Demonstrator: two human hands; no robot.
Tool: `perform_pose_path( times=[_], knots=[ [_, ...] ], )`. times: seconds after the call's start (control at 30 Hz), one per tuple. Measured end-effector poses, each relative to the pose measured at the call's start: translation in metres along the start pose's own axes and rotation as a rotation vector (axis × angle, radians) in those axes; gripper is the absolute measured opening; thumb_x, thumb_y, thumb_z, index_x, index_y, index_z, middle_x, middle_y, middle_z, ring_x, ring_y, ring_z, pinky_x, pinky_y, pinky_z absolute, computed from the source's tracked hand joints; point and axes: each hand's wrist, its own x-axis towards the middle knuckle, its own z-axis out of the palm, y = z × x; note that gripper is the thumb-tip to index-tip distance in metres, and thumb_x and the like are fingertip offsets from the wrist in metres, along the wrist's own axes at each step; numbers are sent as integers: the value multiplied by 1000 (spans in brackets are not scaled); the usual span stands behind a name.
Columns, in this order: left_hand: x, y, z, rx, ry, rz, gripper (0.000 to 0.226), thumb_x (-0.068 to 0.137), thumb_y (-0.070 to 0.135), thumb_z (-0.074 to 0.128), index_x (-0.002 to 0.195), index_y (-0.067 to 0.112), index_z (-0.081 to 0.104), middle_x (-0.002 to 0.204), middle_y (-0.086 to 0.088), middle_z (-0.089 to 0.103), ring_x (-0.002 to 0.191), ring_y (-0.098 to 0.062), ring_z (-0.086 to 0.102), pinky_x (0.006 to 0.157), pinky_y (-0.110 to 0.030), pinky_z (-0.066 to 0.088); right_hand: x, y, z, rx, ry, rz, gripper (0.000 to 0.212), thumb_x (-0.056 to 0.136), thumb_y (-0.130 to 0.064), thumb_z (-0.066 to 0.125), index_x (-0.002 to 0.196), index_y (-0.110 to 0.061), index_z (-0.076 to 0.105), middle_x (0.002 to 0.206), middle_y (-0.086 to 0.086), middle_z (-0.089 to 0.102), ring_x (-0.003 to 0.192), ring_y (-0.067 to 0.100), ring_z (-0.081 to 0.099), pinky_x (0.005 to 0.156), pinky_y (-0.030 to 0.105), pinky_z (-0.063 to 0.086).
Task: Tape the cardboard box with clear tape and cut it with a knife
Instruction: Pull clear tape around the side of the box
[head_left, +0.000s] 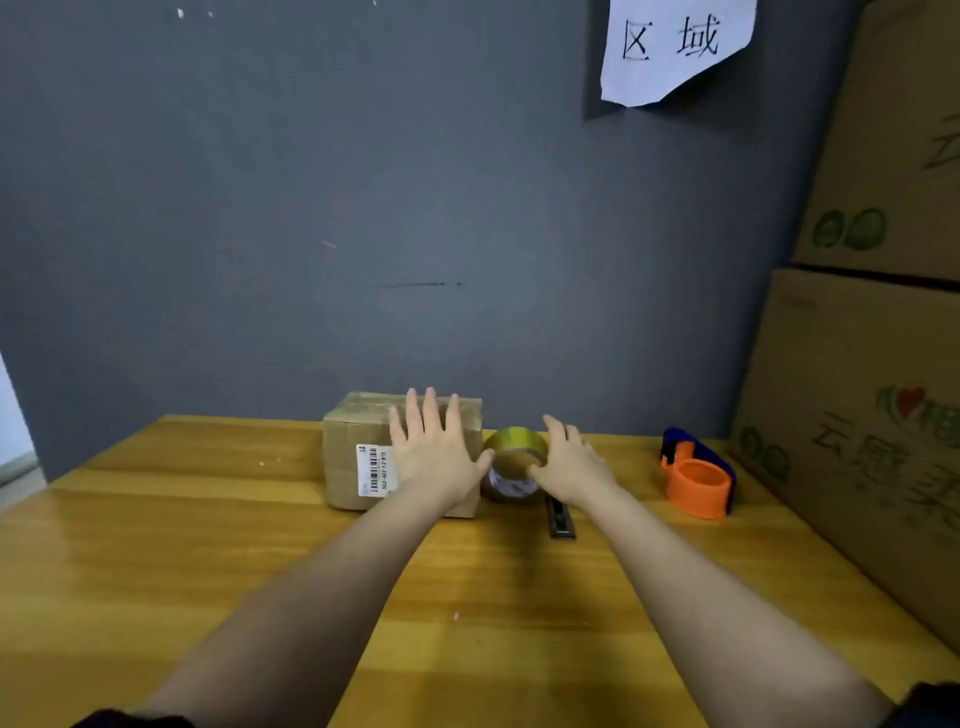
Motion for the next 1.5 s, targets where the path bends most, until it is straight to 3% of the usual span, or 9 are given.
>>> perform_pose_path(
  times=[0.27, 0.37, 0.5, 0.73, 0.87, 1.03, 1.2, 1.37, 1.5],
  knots=[
    [19, 3, 20, -98, 94, -87, 59, 87, 55, 45, 139, 30, 36, 152, -14, 28, 144, -31, 13, 117, -50, 2, 22, -1, 17, -49, 25, -62, 67, 87, -24, 60, 144, -22, 25, 146, 8, 37, 132, 29, 40, 102, 43, 41],
    [18, -3, 19, -112, 101, -71, 55, 87, 52, 46, 138, 30, 39, 148, -11, 35, 143, -30, 18, 116, -51, 5, 19, 0, 15, -54, 122, -61, 59, 84, -25, 63, 137, -19, 36, 137, 7, 42, 127, 29, 42, 96, 40, 44],
    [12, -16, 12, -143, 53, -3, 55, 88, 50, 45, 140, 35, 35, 152, -5, 33, 144, -27, 18, 116, -52, 8, 4, -1, 9, -70, 76, -59, 61, 77, -36, 65, 131, -15, 46, 131, 6, 43, 123, 28, 44, 94, 40, 45],
    [8, -56, -5, -344, -157, 280, 61, 86, 37, 58, 142, 32, 34, 156, -3, 25, 146, -21, 15, 118, -50, 15, -50, -4, 11, 316, 1, 11, 52, 70, -32, 72, 113, -17, 47, 114, 4, 56, 102, 23, 55, 79, 35, 47],
    [0, -64, -13, -463, -240, 396, 70, 74, 41, 51, 142, 32, 35, 156, -5, 25, 146, -18, 15, 120, -43, 14, -86, -11, 17, 500, -16, 46, 51, 69, -38, 75, 105, -22, 42, 88, -8, 53, 88, 21, 60, 74, 48, 56],
    [-12, -62, -18, -585, -273, 410, 74, 65, 43, 40, 138, 30, 43, 154, 1, 30, 145, -15, 18, 120, -40, 14, -121, -18, 31, 730, -15, 64, 53, 71, -35, 76, 107, -23, 40, 108, 2, 59, 92, 21, 63, 65, 43, 60],
    [-18, -50, -20, -949, -272, 318, 48, 85, 24, 27, 118, 15, 61, 141, -2, 47, 133, -12, 36, 114, -29, 24, -146, -25, 45, 994, -72, -2, 37, 89, -11, 59, 114, -22, 35, 122, 9, 58, 92, 17, 60, 64, 29, 56],
    [-14, -36, -14, -1021, -275, 247, 42, 100, 10, 24, 111, 7, 64, 137, 0, 51, 125, -7, 42, 102, -9, 31, -161, -27, 64, 1067, -46, -55, 42, 92, 4, 46, 105, -35, 37, 122, 7, 59, 86, 14, 61, 73, 28, 55],
    [-11, -31, -8, -1112, -260, 162, 43, 100, 12, 25, 109, 4, 66, 132, 5, 52, 111, 9, 39, 76, 14, 24, -164, -27, 71, 1198, -58, -43, 45, 91, 14, 37, 106, -28, 41, 117, 12, 58, 88, 19, 59, 67, 20, 54]
  ],
)
